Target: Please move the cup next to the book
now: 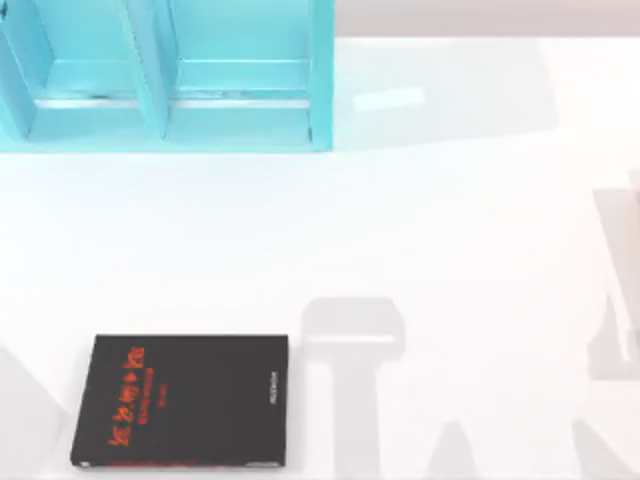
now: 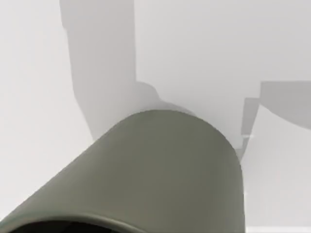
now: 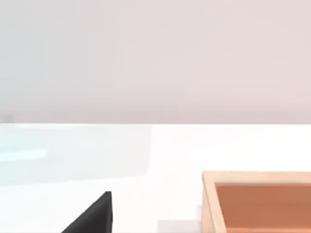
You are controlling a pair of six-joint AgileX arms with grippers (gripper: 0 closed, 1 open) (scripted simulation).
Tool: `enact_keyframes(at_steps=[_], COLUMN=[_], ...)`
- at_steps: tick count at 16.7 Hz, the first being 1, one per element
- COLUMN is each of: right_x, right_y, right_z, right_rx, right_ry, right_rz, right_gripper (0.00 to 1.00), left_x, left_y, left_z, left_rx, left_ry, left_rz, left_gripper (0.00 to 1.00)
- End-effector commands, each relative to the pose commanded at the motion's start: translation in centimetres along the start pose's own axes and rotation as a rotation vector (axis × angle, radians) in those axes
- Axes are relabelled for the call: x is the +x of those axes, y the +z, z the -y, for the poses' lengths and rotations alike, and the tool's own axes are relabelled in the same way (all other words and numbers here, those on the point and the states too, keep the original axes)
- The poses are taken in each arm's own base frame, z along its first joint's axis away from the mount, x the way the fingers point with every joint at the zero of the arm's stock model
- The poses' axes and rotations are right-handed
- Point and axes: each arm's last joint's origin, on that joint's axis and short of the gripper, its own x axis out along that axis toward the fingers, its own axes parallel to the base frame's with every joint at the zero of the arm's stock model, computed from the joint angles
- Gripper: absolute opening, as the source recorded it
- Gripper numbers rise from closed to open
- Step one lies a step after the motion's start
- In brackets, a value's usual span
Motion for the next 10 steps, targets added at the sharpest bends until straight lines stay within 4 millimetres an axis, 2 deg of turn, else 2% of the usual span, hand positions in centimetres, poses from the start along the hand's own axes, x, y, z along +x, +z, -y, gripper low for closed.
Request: enact_keyframes(at_steps=[3,10], right_x=[0.00,0.00], right_y=[0.00,0.00], right_z=[0.00,0.00], right_rx=[0.000,0.000], right_ry=[0.000,0.000], right_rz=[0.000,0.000], right_gripper=[1.00,1.00], left_x=[0.00,0.00], left_y=[0.00,0.00], left_z=[0.00,0.00], left_rx=[0.000,0.000], left_ry=[0.000,0.000], left_rz=[0.000,0.000], left_gripper=[1.00,0.47])
